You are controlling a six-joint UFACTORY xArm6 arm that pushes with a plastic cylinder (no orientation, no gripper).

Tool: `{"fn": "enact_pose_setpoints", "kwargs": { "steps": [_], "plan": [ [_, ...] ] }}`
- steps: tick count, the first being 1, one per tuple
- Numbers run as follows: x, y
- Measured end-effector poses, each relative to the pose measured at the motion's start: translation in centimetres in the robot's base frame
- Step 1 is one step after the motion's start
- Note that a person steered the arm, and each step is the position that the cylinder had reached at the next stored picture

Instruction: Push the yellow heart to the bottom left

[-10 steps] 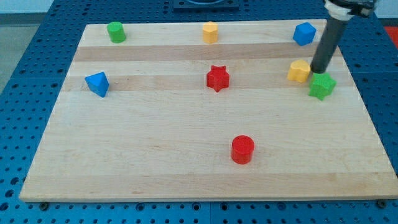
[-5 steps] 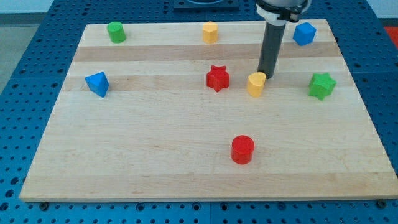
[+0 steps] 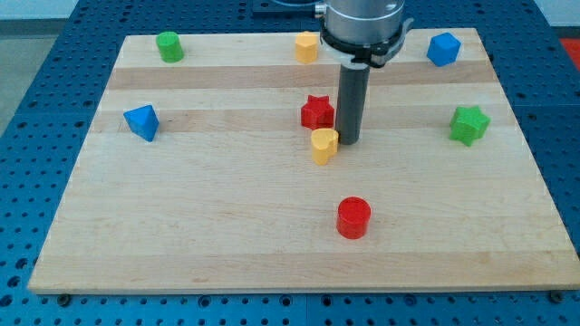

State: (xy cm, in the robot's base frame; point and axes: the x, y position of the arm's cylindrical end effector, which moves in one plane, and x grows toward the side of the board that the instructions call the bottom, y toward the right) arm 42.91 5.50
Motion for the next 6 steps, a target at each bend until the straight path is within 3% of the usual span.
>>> {"fn": "enact_pose_setpoints", "kwargs": {
  "steps": [6],
  "plan": [
    [5.2, -14.0]
  ]
}}
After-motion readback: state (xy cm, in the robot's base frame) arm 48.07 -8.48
